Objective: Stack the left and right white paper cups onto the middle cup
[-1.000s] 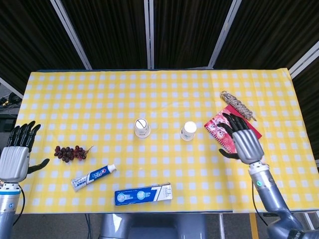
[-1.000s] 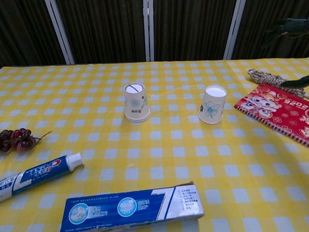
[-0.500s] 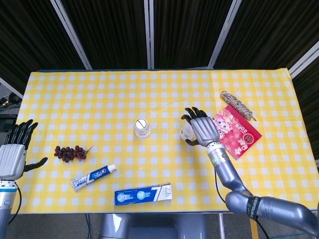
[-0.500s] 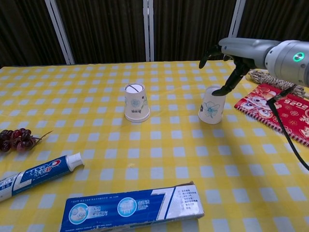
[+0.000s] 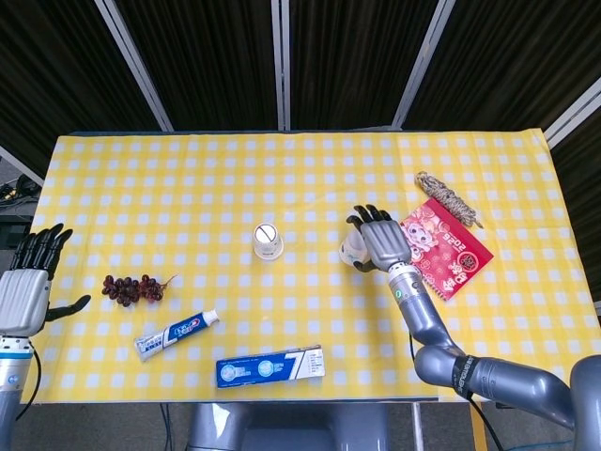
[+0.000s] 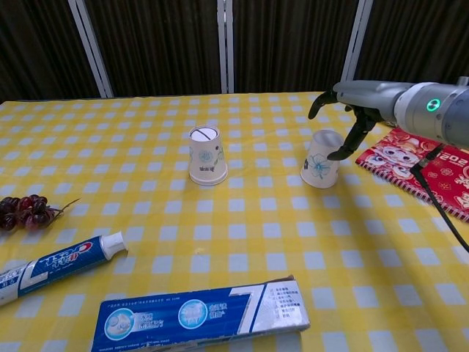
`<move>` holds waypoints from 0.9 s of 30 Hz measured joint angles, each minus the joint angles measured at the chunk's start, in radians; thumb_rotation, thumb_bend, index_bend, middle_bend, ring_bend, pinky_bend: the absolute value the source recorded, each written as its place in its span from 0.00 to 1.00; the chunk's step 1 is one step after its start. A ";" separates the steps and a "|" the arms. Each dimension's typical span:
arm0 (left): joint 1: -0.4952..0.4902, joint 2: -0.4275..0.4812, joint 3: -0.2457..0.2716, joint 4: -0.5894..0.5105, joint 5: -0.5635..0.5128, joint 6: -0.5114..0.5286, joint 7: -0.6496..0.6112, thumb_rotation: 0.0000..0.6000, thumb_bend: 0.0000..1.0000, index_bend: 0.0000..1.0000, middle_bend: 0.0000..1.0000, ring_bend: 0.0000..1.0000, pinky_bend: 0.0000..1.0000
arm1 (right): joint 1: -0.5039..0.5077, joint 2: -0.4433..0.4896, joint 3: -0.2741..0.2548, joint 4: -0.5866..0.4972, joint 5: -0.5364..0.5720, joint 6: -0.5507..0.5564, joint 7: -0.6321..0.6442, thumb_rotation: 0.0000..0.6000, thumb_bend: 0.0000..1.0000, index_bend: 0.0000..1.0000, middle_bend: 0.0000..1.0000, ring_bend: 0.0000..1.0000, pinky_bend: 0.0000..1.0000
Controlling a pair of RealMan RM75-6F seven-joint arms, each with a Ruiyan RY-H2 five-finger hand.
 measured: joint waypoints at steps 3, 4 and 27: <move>0.001 0.000 -0.001 -0.001 0.006 -0.005 0.000 1.00 0.11 0.04 0.00 0.00 0.01 | 0.005 -0.005 -0.009 0.016 0.014 -0.009 0.000 1.00 0.14 0.23 0.07 0.00 0.15; 0.002 0.000 -0.002 -0.001 0.009 -0.005 0.000 1.00 0.11 0.04 0.00 0.00 0.01 | 0.006 -0.007 -0.012 0.023 0.020 -0.011 -0.001 1.00 0.14 0.23 0.07 0.00 0.15; 0.018 0.002 -0.029 0.003 0.025 -0.024 -0.016 1.00 0.11 0.05 0.00 0.00 0.00 | 0.026 -0.054 -0.022 0.100 -0.025 0.018 0.074 1.00 0.22 0.44 0.29 0.21 0.39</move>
